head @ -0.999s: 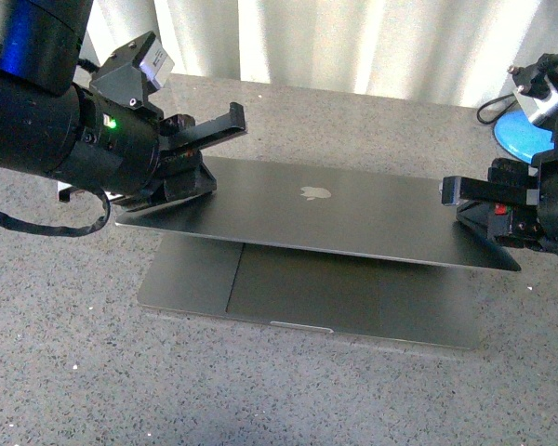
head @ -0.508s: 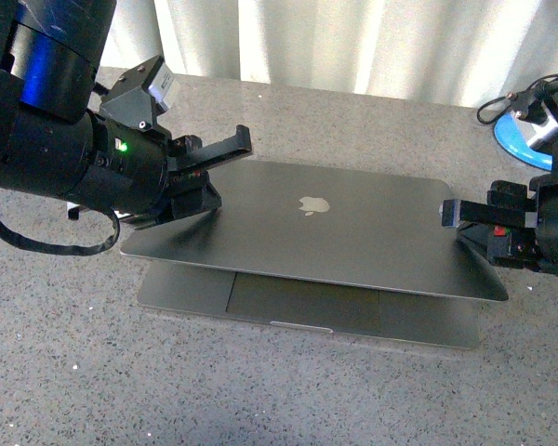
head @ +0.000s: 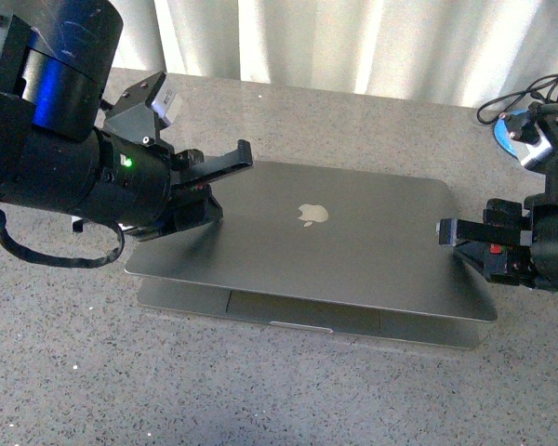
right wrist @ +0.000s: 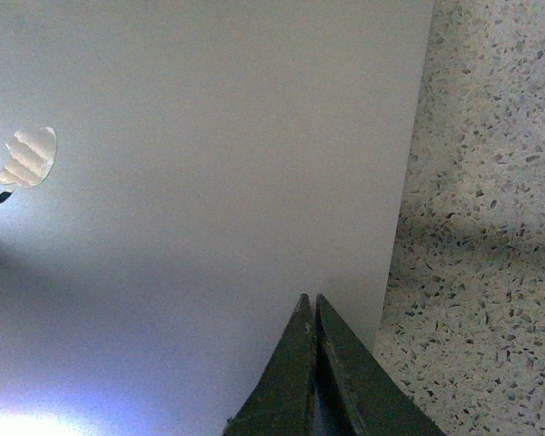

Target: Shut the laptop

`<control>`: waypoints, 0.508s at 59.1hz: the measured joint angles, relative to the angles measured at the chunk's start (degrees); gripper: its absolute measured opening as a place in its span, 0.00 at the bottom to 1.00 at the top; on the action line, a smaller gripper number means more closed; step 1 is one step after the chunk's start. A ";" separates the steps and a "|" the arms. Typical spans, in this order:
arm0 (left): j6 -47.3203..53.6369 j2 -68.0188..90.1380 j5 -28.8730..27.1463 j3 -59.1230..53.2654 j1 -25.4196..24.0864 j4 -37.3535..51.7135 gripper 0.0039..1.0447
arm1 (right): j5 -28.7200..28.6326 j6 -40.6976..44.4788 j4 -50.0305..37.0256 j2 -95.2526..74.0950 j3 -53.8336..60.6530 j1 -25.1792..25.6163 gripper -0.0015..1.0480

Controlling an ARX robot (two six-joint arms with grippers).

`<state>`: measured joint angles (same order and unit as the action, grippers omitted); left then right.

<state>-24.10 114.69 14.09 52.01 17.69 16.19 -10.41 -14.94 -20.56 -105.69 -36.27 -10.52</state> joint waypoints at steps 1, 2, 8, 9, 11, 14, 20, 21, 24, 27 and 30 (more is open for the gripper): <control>-0.02 0.04 0.00 0.00 0.00 0.00 0.03 | -0.02 -0.02 -0.02 -0.07 0.00 0.00 0.01; -0.02 0.09 -0.02 0.00 0.00 0.00 0.03 | -0.04 -0.02 -0.04 -0.13 0.00 0.00 0.01; -0.02 0.37 0.02 -0.04 -0.07 0.11 0.03 | -0.04 -0.20 -0.20 -0.57 0.02 0.00 0.01; -0.02 0.39 0.04 -0.07 -0.07 0.13 0.03 | -0.04 -0.22 -0.22 -0.63 0.02 0.00 0.01; -0.02 0.48 0.04 -0.11 -0.11 0.22 0.03 | -0.07 -0.31 -0.28 -0.74 0.02 -0.02 0.01; -0.02 0.61 0.04 -0.11 -0.22 0.28 0.03 | -0.04 -0.37 -0.37 -0.83 0.02 -0.02 0.01; -0.02 0.79 0.11 -0.13 -0.37 0.39 0.03 | -0.04 -0.42 -0.48 -1.07 0.02 -0.09 0.01; -0.02 0.81 0.13 -0.13 -0.39 0.42 0.03 | -0.04 -0.46 -0.50 -1.11 0.02 -0.11 0.01; -0.02 0.90 0.22 -0.15 -0.48 0.50 0.03 | -0.04 -0.52 -0.50 -1.29 0.02 -0.13 0.01; -0.02 0.94 0.28 -0.22 -0.59 0.63 0.03 | -0.04 -0.52 -0.52 -1.44 0.02 -0.17 0.01; -0.02 0.96 0.39 -0.26 -0.68 0.72 0.03 | -0.02 -0.52 -0.61 -1.57 0.04 -0.24 0.01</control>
<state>-24.12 115.66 14.48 51.75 17.02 16.91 -10.44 -15.46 -21.17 -107.26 -36.23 -10.76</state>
